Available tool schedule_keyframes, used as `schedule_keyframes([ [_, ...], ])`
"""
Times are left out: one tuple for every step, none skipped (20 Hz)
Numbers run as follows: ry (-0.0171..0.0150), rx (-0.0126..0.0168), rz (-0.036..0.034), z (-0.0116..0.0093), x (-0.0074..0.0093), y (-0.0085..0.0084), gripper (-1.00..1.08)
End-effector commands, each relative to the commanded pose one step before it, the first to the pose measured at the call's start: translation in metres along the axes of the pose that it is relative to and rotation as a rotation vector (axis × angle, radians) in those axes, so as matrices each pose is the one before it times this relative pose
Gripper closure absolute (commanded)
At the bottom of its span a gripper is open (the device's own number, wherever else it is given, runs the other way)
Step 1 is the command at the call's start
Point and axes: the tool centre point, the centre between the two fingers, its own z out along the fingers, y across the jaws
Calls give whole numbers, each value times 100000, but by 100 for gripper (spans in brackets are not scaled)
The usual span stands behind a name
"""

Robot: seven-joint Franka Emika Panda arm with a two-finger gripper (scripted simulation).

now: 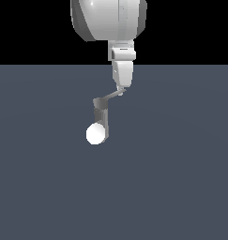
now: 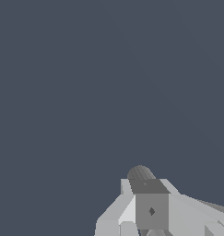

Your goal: Turn on the faucet by rotating a designated handle.

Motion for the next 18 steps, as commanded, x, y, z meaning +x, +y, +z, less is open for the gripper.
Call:
schedule_keyframes([
  [-33, 60, 1843, 299, 368, -252, 108],
  [-12, -4, 280, 50, 59, -34, 108],
  [-4, -1, 98, 17, 23, -11, 108],
  [0, 0, 0, 0, 0, 0, 108],
  [0, 0, 0, 0, 0, 0, 108],
  [0, 0, 0, 0, 0, 0, 108],
  [0, -44, -87, 3, 0, 29, 108],
  [0, 0, 0, 0, 23, 280, 108],
  [0, 0, 0, 0, 23, 282, 108],
  [0, 0, 0, 0, 23, 283, 108],
  [0, 0, 0, 0, 23, 285, 108],
  [0, 0, 0, 0, 23, 287, 108],
  [0, 0, 0, 0, 24, 289, 108],
  [0, 0, 0, 0, 24, 290, 108],
  [0, 0, 0, 0, 24, 292, 108],
  [0, 0, 0, 0, 24, 294, 108],
  [0, 0, 0, 0, 24, 295, 108],
  [-41, 28, 48, -13, 61, 306, 108],
])
